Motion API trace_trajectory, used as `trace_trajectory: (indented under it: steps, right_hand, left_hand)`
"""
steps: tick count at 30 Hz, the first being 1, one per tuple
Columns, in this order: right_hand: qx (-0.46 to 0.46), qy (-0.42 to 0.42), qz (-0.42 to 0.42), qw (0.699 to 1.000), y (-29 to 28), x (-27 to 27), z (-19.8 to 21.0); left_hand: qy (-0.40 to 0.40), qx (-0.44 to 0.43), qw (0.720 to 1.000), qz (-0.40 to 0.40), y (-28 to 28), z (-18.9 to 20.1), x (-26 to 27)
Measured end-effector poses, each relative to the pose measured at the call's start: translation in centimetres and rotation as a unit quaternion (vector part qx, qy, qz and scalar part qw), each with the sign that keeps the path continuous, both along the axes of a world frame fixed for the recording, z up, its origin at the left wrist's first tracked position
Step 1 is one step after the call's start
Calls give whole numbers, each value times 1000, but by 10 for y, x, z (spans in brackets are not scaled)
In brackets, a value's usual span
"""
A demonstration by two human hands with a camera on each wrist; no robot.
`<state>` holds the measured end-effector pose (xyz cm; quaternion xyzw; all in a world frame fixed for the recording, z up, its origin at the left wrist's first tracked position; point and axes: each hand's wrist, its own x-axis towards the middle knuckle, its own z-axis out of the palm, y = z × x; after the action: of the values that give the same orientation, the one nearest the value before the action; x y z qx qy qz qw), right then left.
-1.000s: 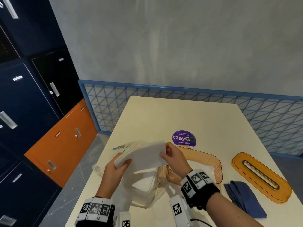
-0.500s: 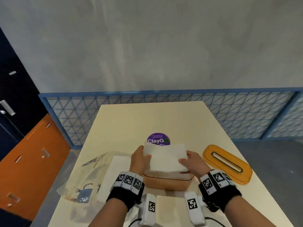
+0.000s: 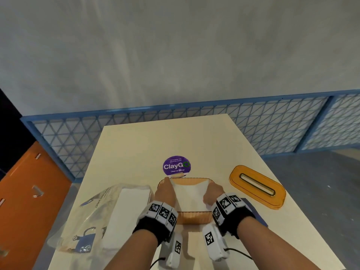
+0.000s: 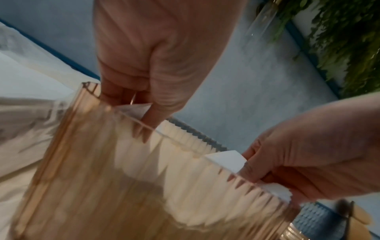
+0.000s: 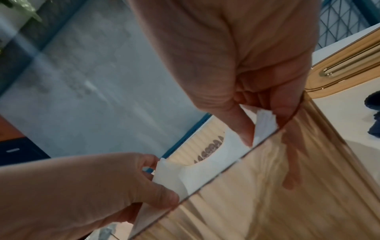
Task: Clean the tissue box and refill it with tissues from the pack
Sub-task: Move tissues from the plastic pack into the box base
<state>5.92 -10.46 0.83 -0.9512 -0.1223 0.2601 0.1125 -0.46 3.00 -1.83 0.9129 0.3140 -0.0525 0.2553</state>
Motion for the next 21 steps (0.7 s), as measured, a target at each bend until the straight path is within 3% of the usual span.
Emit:
trace_trajectory:
  steps: [4,7,10,12,17,21]
  right_hand:
    - [-35,4,48,998,3,-2,-1]
    - [-52,-18,94,994,2,-4,-4]
    - [-54,-95,142,984,-1,-8,-4]
    - [-48,-132,179,974,0,-9,-5]
    - [-43,-47,249,966,8,-5,-14]
    - [-130,-23,295,946,8,-2,-12]
  left_hand:
    - [23,16,999,-16,-1,-5,-1]
    - [10,85,996,-31,-8,-4,-8]
    - [-8,132,989,-71,-12,-4,-14]
    - [14,100,988,-119,-11,-11,-12]
    - [135,42,968,-207,-2,-15,-2]
    - [173,60,949,-255,4,-13,4]
